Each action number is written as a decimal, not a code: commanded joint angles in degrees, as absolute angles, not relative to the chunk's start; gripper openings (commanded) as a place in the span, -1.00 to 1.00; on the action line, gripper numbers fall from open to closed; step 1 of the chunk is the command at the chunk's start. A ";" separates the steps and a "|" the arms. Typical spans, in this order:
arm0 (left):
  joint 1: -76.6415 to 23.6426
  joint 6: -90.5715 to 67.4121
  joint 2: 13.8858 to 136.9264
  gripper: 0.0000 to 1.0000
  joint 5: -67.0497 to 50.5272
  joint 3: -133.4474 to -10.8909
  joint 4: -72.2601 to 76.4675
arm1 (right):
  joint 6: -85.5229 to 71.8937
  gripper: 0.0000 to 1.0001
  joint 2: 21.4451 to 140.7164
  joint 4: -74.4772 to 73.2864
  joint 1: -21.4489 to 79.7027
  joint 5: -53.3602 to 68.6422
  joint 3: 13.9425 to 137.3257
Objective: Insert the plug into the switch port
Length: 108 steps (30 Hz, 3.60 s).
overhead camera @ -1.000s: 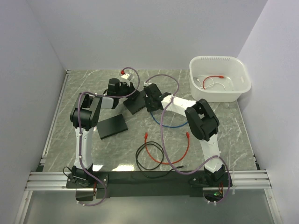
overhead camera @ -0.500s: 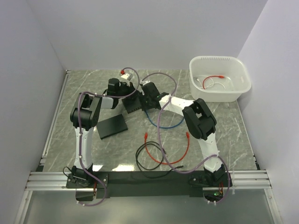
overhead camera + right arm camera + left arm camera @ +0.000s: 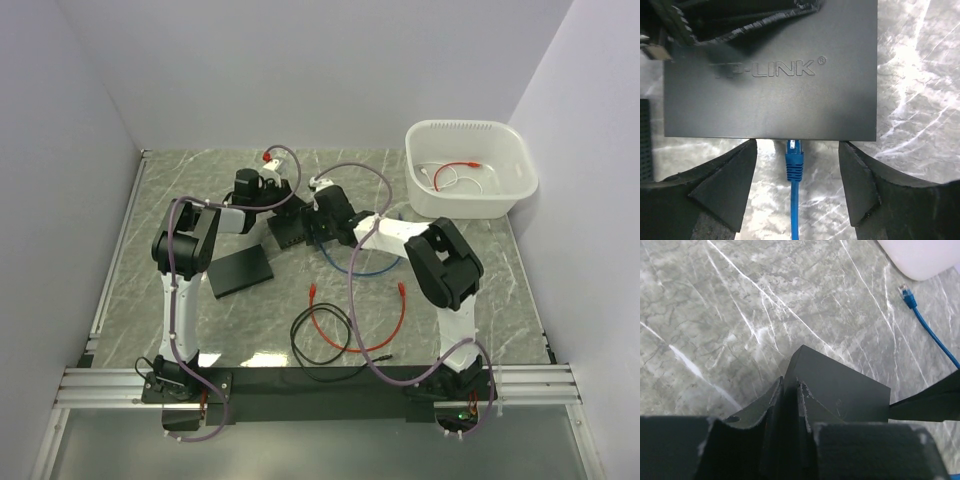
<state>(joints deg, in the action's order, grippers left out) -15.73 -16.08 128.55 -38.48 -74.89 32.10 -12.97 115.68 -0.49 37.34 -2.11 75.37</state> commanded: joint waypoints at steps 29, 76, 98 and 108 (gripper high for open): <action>-13.97 -29.62 121.12 0.05 -35.08 -65.74 23.47 | -19.50 0.56 114.63 12.21 30.32 -2.99 86.42; -61.69 -30.25 90.78 0.32 15.55 -48.68 1.76 | -45.18 0.45 38.59 -23.91 52.82 -28.04 27.25; -62.67 -18.99 94.92 0.48 21.70 -51.41 -6.33 | -44.21 0.45 36.56 -22.68 52.74 -24.79 25.93; -63.28 -15.73 99.84 0.41 23.29 -56.78 -9.76 | -43.68 0.45 37.44 -22.06 52.82 -24.70 25.75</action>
